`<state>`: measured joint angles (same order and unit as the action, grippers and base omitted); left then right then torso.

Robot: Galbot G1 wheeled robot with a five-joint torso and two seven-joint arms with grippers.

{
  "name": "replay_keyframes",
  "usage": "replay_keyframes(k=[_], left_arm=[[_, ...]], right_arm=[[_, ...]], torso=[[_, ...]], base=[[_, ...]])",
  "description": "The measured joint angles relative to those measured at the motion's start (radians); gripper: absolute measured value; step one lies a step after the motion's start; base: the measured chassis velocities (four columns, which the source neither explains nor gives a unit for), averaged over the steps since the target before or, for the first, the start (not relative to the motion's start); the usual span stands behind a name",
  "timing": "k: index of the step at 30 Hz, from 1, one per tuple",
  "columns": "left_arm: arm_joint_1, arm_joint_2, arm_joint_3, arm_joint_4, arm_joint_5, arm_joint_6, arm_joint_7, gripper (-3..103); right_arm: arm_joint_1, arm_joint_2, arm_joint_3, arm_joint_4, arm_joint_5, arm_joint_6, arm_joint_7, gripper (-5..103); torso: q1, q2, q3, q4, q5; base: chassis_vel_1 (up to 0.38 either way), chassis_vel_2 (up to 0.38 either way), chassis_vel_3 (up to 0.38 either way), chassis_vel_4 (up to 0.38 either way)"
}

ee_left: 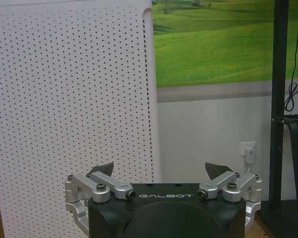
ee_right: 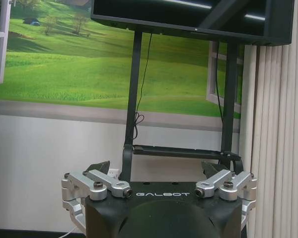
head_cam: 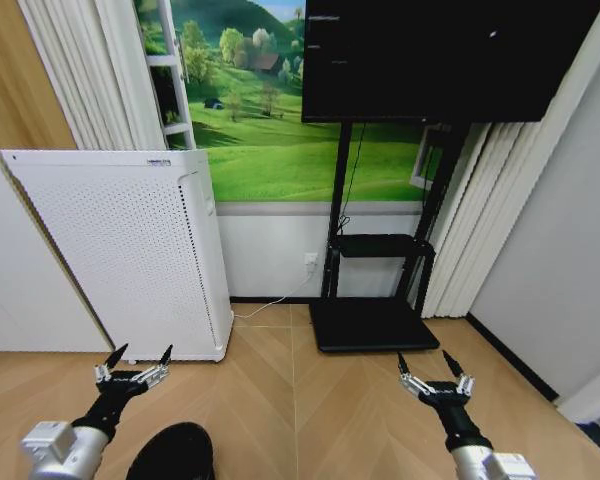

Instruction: Pick up the trash bin and place the garbage on the floor into it.

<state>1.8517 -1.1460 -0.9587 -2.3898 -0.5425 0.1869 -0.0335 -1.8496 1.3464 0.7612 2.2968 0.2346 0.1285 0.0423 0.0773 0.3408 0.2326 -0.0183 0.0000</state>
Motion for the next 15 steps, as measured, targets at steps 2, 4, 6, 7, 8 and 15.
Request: replay_keyframes(k=[2, 4, 6, 7, 8, 15], left_arm=[[0.0, 0.0, 0.0, 0.0, 0.0, 0.0, 0.0, 100], [0.0, 0.0, 0.0, 0.0, 0.0, 0.0, 0.0, 100], [0.0, 0.0, 0.0, 0.0, 0.0, 0.0, 0.0, 100], [0.0, 0.0, 0.0, 0.0, 0.0, 0.0, 0.0, 100], [0.0, 0.0, 0.0, 0.0, 0.0, 0.0, 0.0, 100], [0.0, 0.0, 0.0, 0.0, 0.0, 0.0, 0.0, 100]], right_arm=[[0.0, 0.0, 0.0, 0.0, 0.0, 0.0, 0.0, 100], [0.0, 0.0, 0.0, 0.0, 0.0, 0.0, 0.0, 100], [0.0, 0.0, 0.0, 0.0, 0.0, 0.0, 0.0, 100], [0.0, 0.0, 0.0, 0.0, 0.0, 0.0, 0.0, 100], [0.0, 0.0, 0.0, 0.0, 0.0, 0.0, 0.0, 100], [0.0, 0.0, 0.0, 0.0, 0.0, 0.0, 0.0, 100]], torso=[[0.001, 0.002, 0.001, 0.0, 0.0], [0.003, 0.009, 0.006, 0.0, 0.0], [0.005, 0.013, 0.008, 0.0, 0.0], [0.006, 0.017, 0.01, 0.0, 0.0], [0.009, 0.023, 0.014, 0.0, 0.0001], [0.019, 0.054, 0.034, 0.0, 0.0001]], base=[[0.0, 0.0, 0.0, 0.0], [0.0, 0.0, 0.0, 0.0], [0.0, 0.0, 0.0, 0.0], [0.0, 0.0, 0.0, 0.0], [0.026, 0.056, -0.031, -0.039], [0.084, 0.084, -0.089, -0.097]])
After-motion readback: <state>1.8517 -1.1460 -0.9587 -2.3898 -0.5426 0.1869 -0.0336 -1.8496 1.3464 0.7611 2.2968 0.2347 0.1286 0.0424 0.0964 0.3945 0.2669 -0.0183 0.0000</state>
